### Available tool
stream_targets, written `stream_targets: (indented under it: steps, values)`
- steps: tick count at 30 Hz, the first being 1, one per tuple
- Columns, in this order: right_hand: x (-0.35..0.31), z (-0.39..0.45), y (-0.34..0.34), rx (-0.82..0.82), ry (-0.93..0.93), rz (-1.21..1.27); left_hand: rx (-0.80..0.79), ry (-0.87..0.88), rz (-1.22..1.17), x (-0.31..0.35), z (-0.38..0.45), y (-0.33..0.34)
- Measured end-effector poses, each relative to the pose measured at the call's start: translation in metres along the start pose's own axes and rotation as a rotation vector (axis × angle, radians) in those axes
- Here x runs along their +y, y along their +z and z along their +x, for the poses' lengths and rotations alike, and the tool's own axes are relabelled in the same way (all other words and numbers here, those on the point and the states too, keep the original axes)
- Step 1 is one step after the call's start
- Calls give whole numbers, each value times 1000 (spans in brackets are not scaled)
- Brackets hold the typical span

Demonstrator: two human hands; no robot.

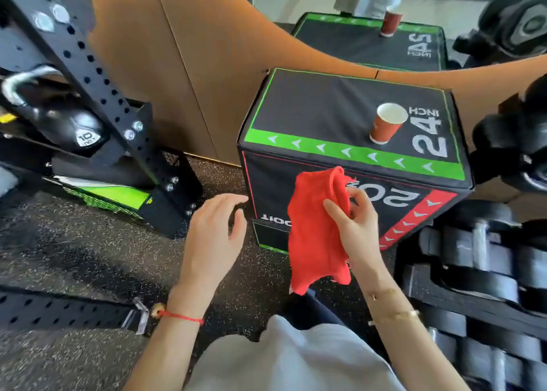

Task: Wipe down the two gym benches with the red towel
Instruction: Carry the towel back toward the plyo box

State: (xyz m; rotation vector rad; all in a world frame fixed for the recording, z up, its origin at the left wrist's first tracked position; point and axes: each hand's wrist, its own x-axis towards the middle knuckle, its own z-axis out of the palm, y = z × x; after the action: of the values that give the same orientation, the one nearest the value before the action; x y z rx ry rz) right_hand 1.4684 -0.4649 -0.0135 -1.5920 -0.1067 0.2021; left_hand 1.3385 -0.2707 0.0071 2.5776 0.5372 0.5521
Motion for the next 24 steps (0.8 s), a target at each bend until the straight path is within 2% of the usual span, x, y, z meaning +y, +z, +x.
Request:
stream_targets:
  steps: [10, 18, 21, 24]
  values:
    - [-20, 186, 71, -24, -41, 26, 14, -3, -51, -13, 160, 53]
    - [-18, 312, 127, -67, 21, -15, 39, -70, -67, -23, 243, 79]
    - [-4, 336, 134, -68, 56, -98, 25, -61, -77, -28, 264, 89]
    - [14, 346, 127, -20, 25, -289, 10, -21, -87, -35, 280, 99]
